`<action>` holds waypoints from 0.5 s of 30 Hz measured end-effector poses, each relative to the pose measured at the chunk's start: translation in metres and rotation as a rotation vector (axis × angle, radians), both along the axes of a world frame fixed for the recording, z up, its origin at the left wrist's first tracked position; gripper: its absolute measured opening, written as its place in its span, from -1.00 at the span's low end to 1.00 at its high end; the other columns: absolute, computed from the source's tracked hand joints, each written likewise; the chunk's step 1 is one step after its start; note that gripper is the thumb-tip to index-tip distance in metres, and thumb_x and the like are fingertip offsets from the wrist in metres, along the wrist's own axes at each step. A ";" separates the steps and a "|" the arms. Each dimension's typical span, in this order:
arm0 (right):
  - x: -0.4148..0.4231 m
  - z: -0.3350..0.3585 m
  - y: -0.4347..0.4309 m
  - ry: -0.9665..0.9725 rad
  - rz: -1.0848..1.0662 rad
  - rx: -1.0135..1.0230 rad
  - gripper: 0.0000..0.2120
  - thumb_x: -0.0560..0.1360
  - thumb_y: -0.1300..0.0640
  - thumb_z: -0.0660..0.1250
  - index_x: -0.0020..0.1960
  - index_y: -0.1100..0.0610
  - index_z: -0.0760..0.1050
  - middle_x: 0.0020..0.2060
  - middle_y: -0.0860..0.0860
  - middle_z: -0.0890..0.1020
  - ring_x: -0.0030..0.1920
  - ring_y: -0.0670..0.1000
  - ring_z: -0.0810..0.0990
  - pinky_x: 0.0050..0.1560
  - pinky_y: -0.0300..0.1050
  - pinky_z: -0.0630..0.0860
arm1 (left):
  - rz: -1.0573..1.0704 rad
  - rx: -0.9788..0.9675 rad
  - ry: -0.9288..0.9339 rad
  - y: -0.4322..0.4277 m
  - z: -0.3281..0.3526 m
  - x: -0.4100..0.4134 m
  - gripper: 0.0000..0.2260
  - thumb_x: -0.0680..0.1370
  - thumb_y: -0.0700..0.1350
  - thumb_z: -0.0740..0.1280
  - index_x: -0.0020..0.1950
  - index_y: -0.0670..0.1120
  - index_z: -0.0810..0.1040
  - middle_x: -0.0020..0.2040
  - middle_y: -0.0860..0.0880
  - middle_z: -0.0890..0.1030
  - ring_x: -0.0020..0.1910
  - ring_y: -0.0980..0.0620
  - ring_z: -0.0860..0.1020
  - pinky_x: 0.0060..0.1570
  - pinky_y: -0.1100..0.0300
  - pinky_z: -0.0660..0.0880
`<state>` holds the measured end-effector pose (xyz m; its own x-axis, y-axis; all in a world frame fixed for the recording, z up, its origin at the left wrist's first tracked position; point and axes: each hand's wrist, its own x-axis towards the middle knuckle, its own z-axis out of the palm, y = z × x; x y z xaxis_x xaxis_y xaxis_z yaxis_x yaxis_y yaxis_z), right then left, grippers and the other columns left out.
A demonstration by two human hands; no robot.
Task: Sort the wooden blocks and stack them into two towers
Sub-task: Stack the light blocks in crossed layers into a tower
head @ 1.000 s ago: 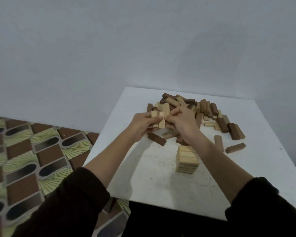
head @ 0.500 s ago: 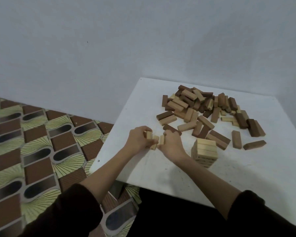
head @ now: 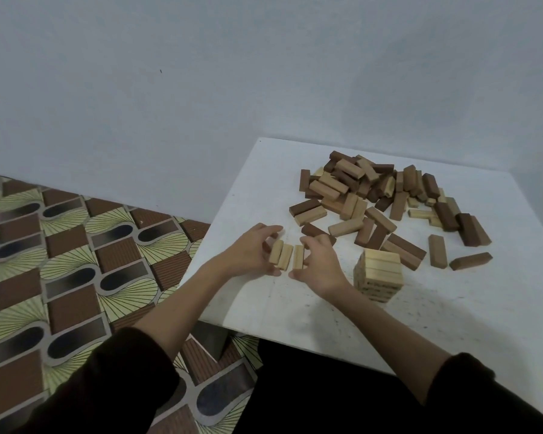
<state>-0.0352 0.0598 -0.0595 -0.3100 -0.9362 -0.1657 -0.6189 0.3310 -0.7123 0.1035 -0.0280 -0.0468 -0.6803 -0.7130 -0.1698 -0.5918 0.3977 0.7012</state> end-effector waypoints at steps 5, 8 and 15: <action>-0.001 -0.003 0.002 -0.013 0.038 -0.062 -0.20 0.29 0.21 0.55 0.44 0.17 0.25 0.25 0.06 0.33 0.11 0.12 0.47 0.16 0.05 0.47 | -0.012 -0.037 0.092 0.010 -0.007 0.001 -0.19 0.29 -0.25 0.57 0.46 -0.12 0.26 0.22 -0.08 0.44 -0.18 0.04 0.47 -0.09 0.26 0.47; -0.001 -0.004 0.003 -0.044 0.078 -0.104 -0.20 0.31 0.24 0.53 0.46 0.16 0.23 0.28 0.04 0.33 0.06 0.01 0.42 0.17 -0.03 0.45 | 0.000 -0.037 0.145 0.012 -0.012 0.002 -0.21 0.30 -0.25 0.56 0.45 -0.11 0.26 0.19 -0.06 0.46 -0.23 0.09 0.44 -0.15 0.26 0.46; -0.002 -0.005 0.001 -0.089 0.101 -0.154 -0.26 0.30 0.33 0.51 0.41 0.14 0.32 0.06 -0.04 0.38 -0.08 -0.08 0.37 -0.02 -0.20 0.39 | 0.008 -0.027 0.184 0.011 -0.020 0.002 -0.26 0.34 -0.26 0.53 0.44 -0.08 0.27 0.14 -0.01 0.50 -0.22 0.13 0.45 -0.22 0.41 0.43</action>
